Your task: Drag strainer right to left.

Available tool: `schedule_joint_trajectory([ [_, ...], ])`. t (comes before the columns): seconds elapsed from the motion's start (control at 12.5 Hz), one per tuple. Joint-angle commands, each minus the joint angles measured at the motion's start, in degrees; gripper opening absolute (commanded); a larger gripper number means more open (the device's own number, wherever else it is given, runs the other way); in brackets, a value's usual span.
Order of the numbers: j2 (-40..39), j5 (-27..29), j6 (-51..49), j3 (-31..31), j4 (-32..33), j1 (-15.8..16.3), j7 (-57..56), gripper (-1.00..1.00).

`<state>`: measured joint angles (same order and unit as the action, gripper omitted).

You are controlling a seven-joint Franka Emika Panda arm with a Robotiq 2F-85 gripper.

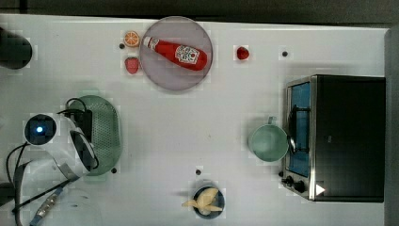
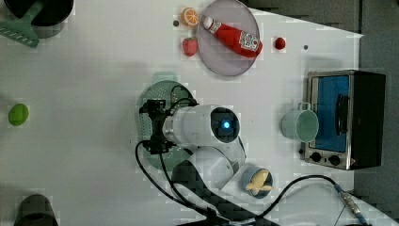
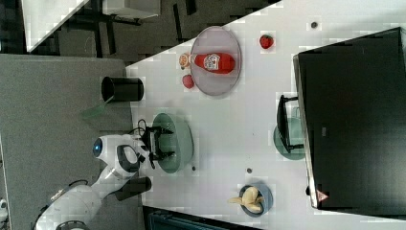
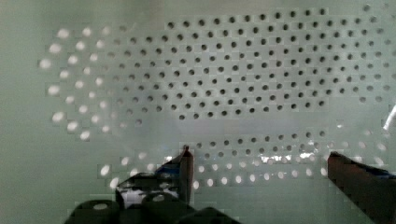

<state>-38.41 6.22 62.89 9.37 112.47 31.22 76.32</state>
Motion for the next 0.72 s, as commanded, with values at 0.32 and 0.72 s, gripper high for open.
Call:
schedule_joint_trajectory([
  [0.32,0.76,-0.40,-2.74,-0.63,-2.88,2.97,1.75,1.00],
  [0.72,16.04,-3.30,-17.77,-8.90,-2.46,2.06,-19.82,1.00],
])
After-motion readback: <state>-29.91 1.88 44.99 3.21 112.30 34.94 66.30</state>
